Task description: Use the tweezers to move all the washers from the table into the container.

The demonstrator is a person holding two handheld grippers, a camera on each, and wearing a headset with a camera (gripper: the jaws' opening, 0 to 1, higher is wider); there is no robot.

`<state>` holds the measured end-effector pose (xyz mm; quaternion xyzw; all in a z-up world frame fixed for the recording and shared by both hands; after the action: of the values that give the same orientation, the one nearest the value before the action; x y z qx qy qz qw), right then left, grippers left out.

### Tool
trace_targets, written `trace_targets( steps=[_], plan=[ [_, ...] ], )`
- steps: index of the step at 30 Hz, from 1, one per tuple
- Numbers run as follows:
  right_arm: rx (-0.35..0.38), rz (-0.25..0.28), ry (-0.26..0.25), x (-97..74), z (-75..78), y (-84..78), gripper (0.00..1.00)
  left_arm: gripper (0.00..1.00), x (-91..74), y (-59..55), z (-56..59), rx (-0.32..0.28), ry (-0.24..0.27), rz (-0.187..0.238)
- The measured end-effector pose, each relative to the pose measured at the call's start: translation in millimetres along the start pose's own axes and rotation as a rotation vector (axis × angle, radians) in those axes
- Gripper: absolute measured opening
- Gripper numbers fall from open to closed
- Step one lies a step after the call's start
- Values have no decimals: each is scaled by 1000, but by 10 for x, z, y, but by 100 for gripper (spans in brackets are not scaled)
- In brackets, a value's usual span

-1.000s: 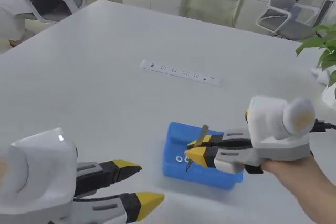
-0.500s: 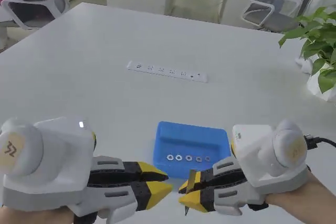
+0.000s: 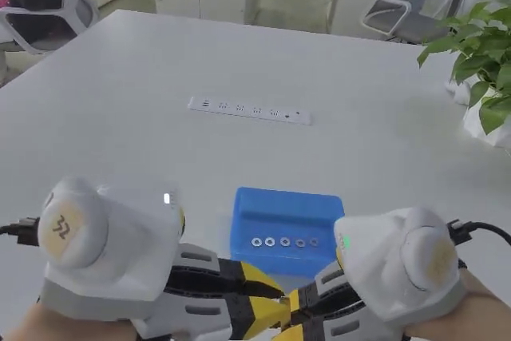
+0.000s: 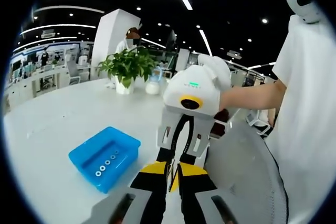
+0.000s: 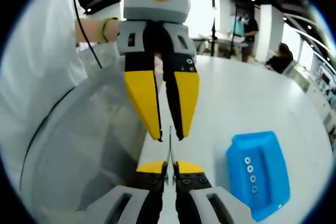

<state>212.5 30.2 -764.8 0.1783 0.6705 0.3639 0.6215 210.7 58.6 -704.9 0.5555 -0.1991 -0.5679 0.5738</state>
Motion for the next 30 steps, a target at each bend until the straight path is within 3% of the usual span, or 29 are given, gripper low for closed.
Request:
trace_targets(
  steps=[7,10,15,19,26,30],
  plan=[
    [0,-11,-12,-17,27,-62,4,0,56,-21,-49,9,-3,-41],
    [-4,-49,-34,-13,32,-155,4,0,66,-91,-95,53,10,-98],
    [-22,-111,-64,53,11,-340,5,0,152,-308,-166,114,14,-205],
    [-8,-129,-76,100,6,-449,5,0,208,-403,-182,145,14,-248],
    [-4,-108,-127,153,24,-492,7,0,216,-459,-253,193,17,-308],
    [76,-52,-191,124,32,-477,19,0,199,-522,-315,213,7,-359]
  ],
)
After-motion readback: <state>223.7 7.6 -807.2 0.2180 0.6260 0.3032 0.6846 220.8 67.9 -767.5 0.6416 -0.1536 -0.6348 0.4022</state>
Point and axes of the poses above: the centre of the closed fingertips' face, and the gripper's own axes: x roughly forward along the fingers, z roughly to its right, y roughly out of its top, the point moved 3 cm from there along -x, roughly backward along the fingers, and after that the axes turned 7 degrees about -x, right-handed, at the moved point
